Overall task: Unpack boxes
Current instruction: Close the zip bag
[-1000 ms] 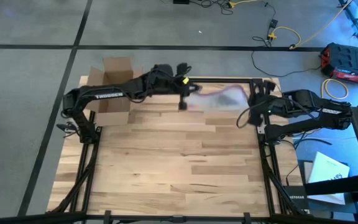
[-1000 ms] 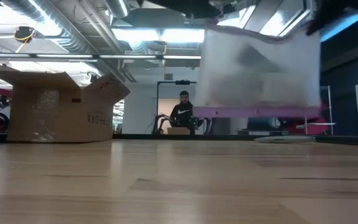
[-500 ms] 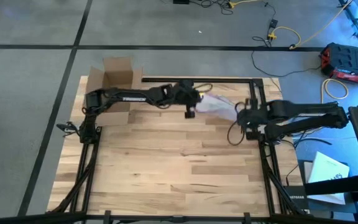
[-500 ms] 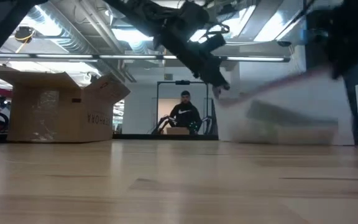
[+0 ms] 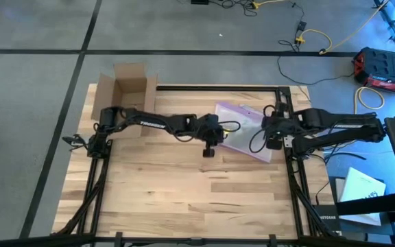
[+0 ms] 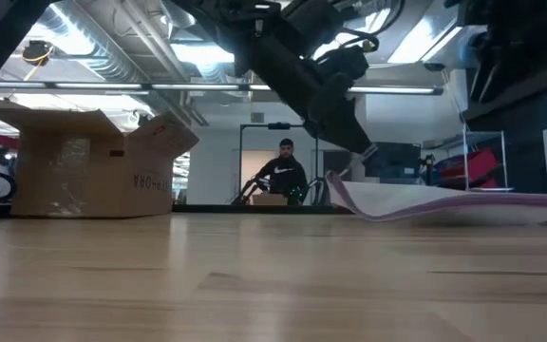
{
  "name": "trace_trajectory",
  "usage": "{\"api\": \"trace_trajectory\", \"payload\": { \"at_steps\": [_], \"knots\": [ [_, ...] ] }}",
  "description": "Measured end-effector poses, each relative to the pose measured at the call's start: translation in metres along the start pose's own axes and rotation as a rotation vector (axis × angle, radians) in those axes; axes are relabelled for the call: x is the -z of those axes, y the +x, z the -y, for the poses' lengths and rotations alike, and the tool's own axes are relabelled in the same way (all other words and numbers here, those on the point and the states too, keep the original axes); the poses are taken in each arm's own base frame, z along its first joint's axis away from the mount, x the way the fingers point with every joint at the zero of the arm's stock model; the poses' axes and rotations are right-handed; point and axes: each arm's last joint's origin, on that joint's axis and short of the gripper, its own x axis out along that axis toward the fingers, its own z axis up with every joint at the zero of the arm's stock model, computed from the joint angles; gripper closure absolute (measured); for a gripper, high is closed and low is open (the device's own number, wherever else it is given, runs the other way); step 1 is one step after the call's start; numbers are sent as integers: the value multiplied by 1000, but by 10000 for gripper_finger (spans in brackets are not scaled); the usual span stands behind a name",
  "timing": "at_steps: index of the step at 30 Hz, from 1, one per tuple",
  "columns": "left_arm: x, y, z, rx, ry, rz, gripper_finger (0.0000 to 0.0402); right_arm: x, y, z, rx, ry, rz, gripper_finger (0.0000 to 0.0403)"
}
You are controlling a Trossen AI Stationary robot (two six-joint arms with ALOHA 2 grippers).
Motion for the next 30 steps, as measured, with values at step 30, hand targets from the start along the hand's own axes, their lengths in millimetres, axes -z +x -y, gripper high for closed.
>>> {"api": "trace_trajectory", "payload": {
  "at_steps": [30],
  "knots": [
    [-7,2,24,182,-218,110,226,-26,25,-14,-86,505,296,255]
  ]
}}
